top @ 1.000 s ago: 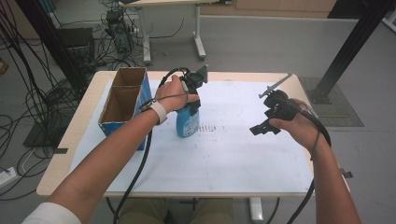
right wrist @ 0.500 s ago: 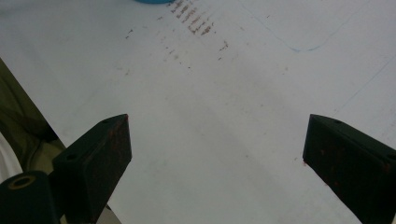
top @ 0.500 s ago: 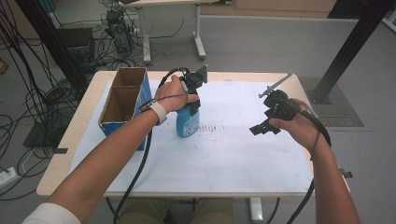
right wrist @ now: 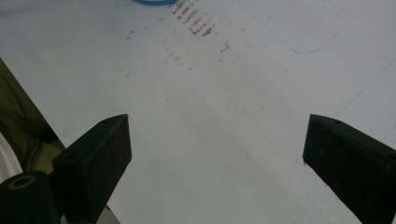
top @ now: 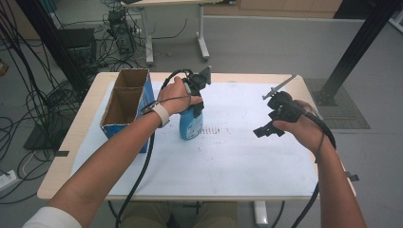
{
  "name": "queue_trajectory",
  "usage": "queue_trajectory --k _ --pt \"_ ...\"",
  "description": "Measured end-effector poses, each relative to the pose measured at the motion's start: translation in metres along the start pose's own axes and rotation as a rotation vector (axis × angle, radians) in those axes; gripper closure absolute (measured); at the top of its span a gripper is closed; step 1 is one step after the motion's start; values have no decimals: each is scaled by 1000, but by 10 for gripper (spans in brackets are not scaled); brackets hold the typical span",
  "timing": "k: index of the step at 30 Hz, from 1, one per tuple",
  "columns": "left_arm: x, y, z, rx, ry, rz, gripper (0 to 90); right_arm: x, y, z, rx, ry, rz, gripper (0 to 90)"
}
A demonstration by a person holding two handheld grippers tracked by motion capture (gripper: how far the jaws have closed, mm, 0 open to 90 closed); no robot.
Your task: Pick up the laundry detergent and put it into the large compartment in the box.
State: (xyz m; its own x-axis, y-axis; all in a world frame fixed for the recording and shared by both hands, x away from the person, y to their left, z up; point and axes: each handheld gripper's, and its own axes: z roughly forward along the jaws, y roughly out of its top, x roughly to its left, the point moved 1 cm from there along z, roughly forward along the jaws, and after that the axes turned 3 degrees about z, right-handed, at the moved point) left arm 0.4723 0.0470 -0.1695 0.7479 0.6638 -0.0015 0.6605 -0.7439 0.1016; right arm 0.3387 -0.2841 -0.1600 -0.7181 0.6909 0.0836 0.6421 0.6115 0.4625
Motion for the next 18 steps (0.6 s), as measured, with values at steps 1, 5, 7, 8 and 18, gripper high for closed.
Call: queue_trajectory --k 1,5,7,8,18 --pt "0 0 0 -1 -2 -1 393 0 0 0 2 0 2 78" --pt "0 0 0 1 -1 2 393 0 0 0 2 0 4 78" --pt "0 0 0 0 -2 1 393 0 0 0 3 -1 2 78" --pt "0 0 0 0 -2 1 393 0 0 0 3 -1 2 78" --pt "1 -2 0 -6 -4 -2 394 0 1 1 6 4 2 78"
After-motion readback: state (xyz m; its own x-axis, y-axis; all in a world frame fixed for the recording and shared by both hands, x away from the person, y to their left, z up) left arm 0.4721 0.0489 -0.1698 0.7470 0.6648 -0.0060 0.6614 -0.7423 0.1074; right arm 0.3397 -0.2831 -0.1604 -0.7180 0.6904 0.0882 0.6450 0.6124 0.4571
